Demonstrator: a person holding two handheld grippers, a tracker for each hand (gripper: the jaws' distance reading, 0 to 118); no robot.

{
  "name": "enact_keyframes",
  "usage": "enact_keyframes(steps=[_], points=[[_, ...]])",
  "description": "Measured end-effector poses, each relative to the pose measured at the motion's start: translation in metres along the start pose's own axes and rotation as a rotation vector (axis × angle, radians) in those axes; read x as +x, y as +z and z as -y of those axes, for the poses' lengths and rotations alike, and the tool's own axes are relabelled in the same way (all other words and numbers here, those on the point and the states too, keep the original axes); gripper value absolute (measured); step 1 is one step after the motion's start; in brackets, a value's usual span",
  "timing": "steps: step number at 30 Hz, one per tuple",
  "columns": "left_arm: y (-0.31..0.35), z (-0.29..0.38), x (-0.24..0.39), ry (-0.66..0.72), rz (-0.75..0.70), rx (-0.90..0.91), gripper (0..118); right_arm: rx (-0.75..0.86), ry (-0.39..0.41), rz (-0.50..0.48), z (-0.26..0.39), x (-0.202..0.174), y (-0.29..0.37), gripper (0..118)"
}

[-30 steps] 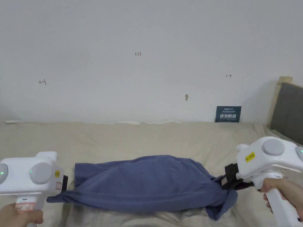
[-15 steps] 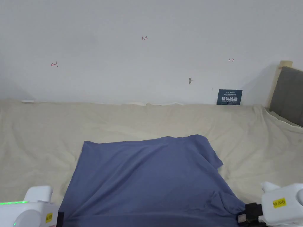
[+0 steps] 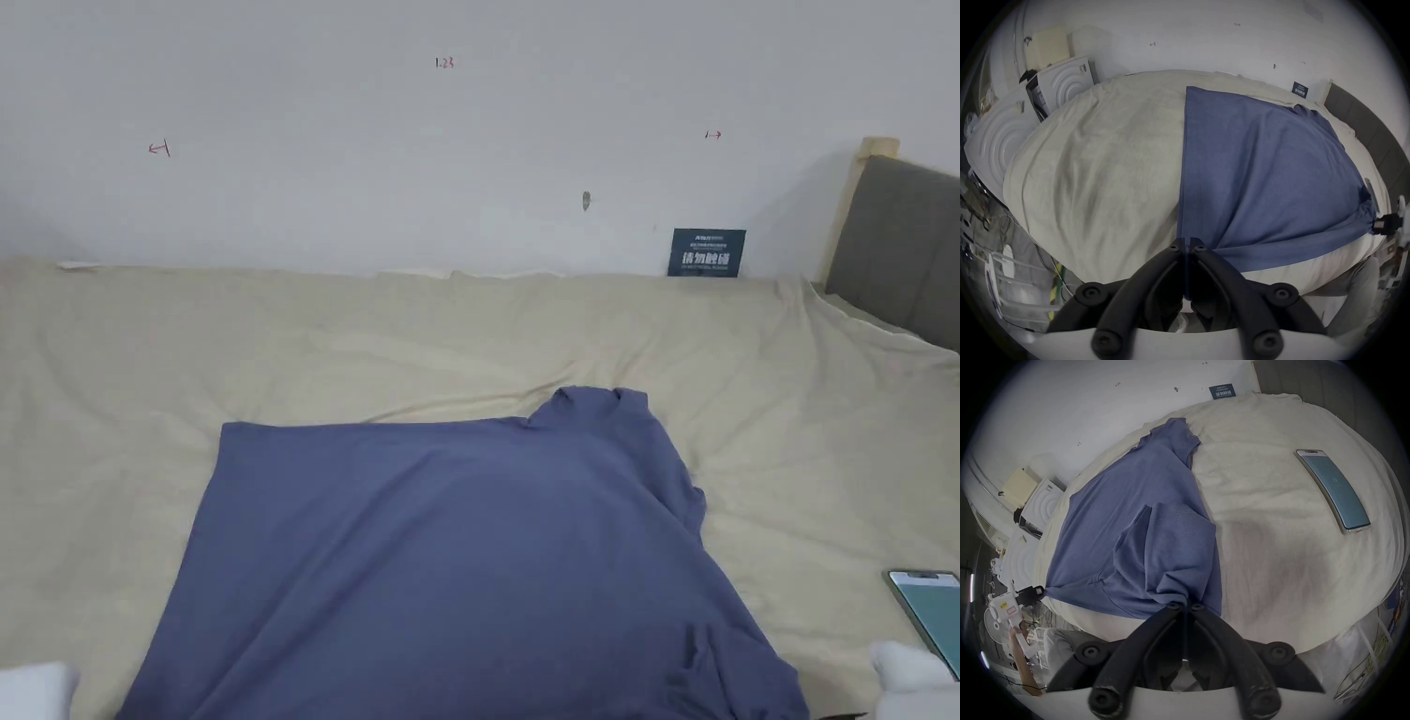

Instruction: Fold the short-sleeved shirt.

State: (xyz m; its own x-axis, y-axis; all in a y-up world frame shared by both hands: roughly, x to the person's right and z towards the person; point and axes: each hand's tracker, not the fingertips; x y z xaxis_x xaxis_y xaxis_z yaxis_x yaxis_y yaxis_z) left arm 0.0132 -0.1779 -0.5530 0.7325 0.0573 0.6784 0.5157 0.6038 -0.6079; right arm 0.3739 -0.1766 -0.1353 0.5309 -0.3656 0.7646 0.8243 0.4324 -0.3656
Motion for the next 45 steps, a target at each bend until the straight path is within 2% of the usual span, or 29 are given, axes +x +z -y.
enact_keyframes(steps=[2,3,4,6,7,10,12,16,18,19,20,22,23,27,33,34,35,36,37,40,45], points=[[0.000,0.000,-0.001,0.030,0.010,0.006,5,0.011,-0.012,0.005,0.000,-0.005,-0.001,3],[0.000,0.000,0.000,0.028,0.007,0.012,17,0.020,-0.006,0.010,0.000,-0.008,0.000,16],[0.001,0.001,0.000,0.025,0.011,0.019,43,0.026,0.016,0.025,0.000,-0.011,0.000,37],[0.006,0.004,0.001,0.010,0.005,0.024,114,0.051,0.056,0.072,0.003,-0.020,0.005,86],[0.010,0.006,0.000,0.006,0.028,0.047,118,0.075,0.084,0.099,0.006,-0.028,0.010,89],[0.033,0.005,-0.005,0.080,0.084,0.118,116,0.166,0.175,0.091,0.013,-0.043,0.034,89],[0.046,0.006,-0.009,0.121,0.145,0.141,117,0.237,0.217,0.042,0.021,-0.055,0.052,89],[0.065,0.011,-0.004,0.132,0.178,0.133,117,0.295,0.208,0.012,0.039,-0.068,0.070,89],[0.068,0.019,0.006,0.057,0.125,0.131,113,0.306,0.223,0.010,0.052,-0.073,0.068,86],[0.062,0.023,0.009,0.021,0.075,0.133,107,0.319,0.251,0.015,0.063,-0.078,0.065,78],[0.059,0.029,0.014,-0.020,0.033,0.126,96,0.327,0.286,0.008,0.070,-0.080,0.062,64],[0.055,0.044,0.019,-0.029,-0.030,0.125,36,0.284,0.281,0.009,0.077,-0.082,0.045,3],[0.052,0.050,0.019,-0.027,-0.017,0.104,11,0.269,0.269,0.016,0.081,-0.083,0.039,0],[0.050,0.074,0.010,0.047,-0.015,0.061,0,0.207,0.248,-0.028,0.093,-0.080,0.017,0],[0.049,0.077,0.004,0.044,-0.048,0.061,2,0.170,0.259,-0.025,0.090,-0.082,0.004,0],[0.047,0.073,0.004,0.052,-0.041,0.069,20,0.159,0.241,-0.034,0.088,-0.080,0.002,0],[0.045,0.070,0.003,0.056,-0.035,0.065,55,0.151,0.227,-0.038,0.087,-0.079,-0.001,0],[0.041,0.066,0.004,0.058,-0.031,0.051,99,0.148,0.213,-0.042,0.087,-0.078,-0.002,0],[0.037,0.067,0.005,0.048,-0.029,0.058,117,0.126,0.205,-0.052,0.087,-0.079,-0.002,0],[0.023,0.063,0.009,-0.032,-0.038,0.037,118,0.115,0.167,-0.086,0.090,-0.073,-0.003,0],[0.005,0.062,0.011,-0.037,-0.038,0.014,111,0.098,0.182,-0.060,0.089,-0.073,-0.003,0]])
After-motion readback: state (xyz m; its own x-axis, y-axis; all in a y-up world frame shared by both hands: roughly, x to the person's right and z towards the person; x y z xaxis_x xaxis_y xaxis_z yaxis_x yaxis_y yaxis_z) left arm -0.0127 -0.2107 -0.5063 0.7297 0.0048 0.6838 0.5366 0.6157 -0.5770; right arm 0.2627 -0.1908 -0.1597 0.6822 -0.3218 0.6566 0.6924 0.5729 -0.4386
